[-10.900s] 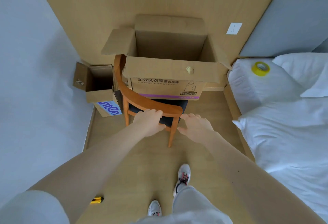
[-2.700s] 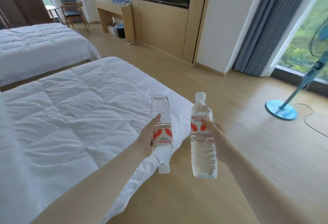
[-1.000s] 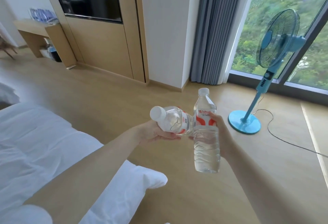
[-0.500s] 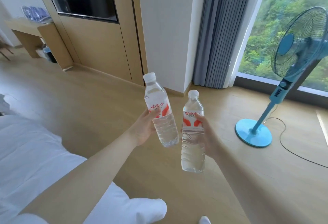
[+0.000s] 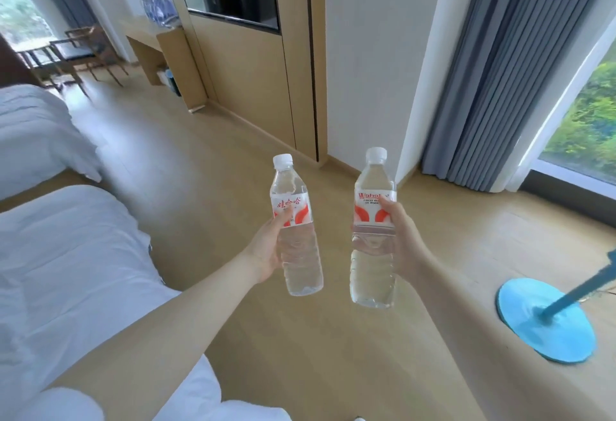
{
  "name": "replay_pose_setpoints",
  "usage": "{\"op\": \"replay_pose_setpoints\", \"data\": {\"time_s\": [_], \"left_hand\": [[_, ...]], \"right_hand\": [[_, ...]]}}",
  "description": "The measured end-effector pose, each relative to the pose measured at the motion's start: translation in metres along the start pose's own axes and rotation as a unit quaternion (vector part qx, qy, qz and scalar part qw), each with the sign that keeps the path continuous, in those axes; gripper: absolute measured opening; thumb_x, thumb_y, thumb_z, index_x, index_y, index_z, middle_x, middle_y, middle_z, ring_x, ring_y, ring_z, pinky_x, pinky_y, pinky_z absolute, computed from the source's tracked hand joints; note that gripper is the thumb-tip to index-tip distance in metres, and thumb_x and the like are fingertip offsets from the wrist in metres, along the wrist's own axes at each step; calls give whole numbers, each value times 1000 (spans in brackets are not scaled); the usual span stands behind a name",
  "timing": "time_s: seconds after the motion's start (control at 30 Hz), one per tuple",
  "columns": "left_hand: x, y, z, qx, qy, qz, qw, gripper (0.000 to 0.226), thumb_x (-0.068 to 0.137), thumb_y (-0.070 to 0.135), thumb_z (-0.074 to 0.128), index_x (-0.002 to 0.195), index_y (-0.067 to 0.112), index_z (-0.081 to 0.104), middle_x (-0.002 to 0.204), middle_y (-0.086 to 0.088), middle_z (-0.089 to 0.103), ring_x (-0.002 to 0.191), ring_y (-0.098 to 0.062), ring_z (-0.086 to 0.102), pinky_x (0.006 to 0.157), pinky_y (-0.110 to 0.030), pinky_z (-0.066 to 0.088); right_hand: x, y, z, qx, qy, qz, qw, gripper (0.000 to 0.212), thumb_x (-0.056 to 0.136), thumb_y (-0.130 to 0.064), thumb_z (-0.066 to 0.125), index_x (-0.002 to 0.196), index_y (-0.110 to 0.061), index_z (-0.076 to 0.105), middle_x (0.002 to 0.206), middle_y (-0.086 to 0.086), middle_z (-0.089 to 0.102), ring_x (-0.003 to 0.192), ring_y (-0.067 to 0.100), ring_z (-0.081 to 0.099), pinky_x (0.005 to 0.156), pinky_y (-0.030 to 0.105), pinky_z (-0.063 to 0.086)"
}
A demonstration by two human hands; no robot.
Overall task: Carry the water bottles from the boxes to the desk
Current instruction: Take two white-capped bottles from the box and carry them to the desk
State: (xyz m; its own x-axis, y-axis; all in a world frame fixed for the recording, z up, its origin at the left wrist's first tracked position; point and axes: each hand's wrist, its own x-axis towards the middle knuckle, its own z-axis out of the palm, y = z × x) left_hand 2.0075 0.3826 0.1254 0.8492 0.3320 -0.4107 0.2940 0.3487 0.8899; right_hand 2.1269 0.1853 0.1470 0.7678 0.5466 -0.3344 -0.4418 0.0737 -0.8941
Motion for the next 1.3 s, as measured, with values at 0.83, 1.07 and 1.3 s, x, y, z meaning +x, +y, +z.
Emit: {"op": "replay_pose_setpoints", "data": {"time_s": [0.83,1.07,1.3], "left_hand": [[147,26,-163,-181,193,-58,963,59,82,66,56,88,10,71,80,-11,69,72,-27,65,73,-41,55],[176,81,-282,-196,194,-22,961,62,74,70,61,91,12,72,82,-10,68,73,-27,65,73,-40,53],[207,100,-350,-251,216,-10,943,56,79,65,61,84,10,73,77,-10,66,68,-27,63,66,-37,52]], "right_hand": [[228,-13,155,-180,-93,24,979,52,91,-47,57,117,-3,60,97,14,70,74,19,69,66,29,55],[300,-18,275,-208,-118,17,971,52,91,-46,58,115,0,60,98,15,70,74,18,69,58,24,52],[362,-11,348,-209,-138,35,968,56,91,-48,56,118,1,60,103,19,69,79,21,68,64,27,54]]}}
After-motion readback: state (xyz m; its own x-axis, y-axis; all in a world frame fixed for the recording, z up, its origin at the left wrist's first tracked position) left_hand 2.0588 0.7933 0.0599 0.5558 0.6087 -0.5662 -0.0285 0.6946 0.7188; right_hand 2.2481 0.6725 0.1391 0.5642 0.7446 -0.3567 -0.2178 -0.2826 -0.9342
